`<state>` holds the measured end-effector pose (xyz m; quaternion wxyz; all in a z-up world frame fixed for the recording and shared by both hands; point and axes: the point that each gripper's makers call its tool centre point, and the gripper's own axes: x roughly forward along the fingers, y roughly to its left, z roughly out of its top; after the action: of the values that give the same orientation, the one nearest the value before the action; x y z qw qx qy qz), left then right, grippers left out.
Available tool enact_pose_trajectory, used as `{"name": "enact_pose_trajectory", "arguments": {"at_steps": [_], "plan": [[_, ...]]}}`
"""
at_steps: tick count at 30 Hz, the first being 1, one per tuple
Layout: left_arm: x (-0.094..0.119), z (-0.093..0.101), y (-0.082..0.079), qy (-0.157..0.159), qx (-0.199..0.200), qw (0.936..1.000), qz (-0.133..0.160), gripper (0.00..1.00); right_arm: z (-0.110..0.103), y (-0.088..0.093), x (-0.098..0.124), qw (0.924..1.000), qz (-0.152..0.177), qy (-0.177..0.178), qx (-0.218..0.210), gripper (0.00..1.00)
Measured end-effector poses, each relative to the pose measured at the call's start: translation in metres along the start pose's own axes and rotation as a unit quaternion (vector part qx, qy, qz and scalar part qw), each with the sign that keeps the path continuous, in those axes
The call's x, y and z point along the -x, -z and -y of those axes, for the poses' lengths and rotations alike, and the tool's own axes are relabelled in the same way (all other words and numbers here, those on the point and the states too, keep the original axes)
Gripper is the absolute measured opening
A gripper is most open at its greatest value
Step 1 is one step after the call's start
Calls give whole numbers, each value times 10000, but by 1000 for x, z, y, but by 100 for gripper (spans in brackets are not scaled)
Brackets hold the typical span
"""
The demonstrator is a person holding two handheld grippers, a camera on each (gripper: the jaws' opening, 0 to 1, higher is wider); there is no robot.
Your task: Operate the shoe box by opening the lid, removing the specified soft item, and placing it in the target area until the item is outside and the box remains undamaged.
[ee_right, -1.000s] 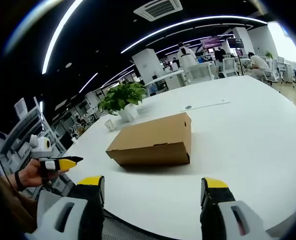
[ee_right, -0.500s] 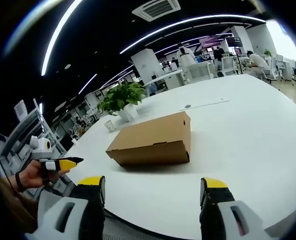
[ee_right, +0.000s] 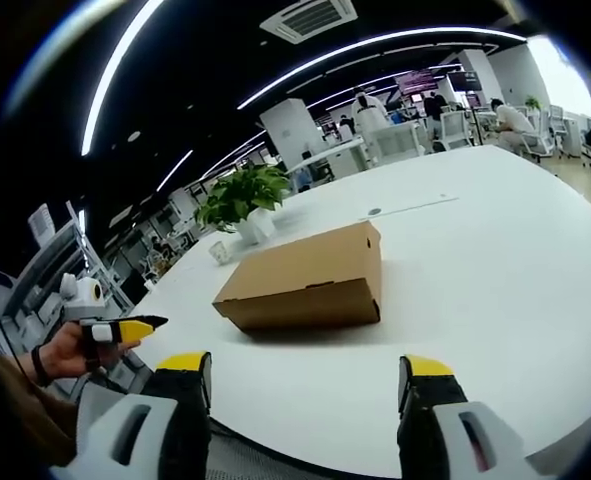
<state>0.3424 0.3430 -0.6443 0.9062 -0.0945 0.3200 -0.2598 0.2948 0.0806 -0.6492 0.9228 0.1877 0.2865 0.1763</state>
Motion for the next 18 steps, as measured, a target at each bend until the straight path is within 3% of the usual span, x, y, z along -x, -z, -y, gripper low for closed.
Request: {"name": "enact_pose_trajectory", "arguments": {"at_steps": [18], "plan": [[-3,5,0,50,-1,10000,-14,82,-2,2,-1,10000,-79,-44,17,74]]}}
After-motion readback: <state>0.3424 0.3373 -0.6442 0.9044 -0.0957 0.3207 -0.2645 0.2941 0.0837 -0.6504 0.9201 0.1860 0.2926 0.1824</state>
